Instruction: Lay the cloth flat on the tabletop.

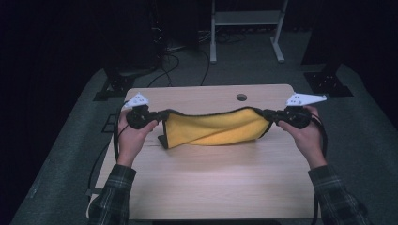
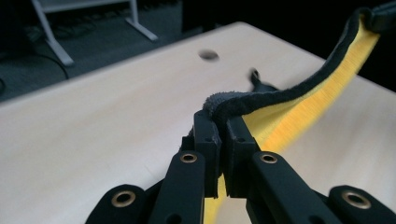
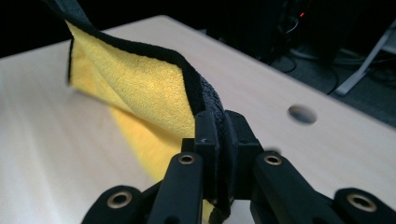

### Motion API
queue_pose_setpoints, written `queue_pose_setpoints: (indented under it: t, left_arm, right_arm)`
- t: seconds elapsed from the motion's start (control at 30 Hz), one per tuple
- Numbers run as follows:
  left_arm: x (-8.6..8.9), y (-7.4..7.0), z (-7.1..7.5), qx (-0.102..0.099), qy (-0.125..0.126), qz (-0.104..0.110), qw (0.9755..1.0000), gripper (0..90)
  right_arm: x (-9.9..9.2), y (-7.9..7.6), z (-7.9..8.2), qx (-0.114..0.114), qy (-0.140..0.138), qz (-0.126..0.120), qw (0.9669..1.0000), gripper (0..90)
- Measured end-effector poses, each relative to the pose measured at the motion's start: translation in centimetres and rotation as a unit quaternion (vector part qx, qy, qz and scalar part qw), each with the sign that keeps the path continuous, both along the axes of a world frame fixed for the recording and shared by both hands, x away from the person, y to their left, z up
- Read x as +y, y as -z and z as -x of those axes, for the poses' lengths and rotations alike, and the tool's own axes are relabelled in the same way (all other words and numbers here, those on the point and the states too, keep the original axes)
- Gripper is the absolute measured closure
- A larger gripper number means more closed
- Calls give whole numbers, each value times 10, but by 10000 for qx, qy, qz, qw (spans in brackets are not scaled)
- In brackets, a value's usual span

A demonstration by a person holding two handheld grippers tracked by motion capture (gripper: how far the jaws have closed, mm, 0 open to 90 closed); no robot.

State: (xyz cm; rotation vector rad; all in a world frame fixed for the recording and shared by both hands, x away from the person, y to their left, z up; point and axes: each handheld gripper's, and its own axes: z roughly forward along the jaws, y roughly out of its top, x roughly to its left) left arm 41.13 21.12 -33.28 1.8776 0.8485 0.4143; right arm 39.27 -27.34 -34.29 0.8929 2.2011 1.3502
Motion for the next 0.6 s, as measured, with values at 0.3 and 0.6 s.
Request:
queue_pose_setpoints:
  t: [0.3,0.6]
  left_arm:
    - [-3,-48,-47,-536,-413,133,9976,864]
    - [-5,-77,-52,-960,-451,207,9941,864]
  right_arm:
    - [8,-41,-52,-457,445,-111,9979,843]
    - [9,-79,-58,-1003,522,-304,9931,843]
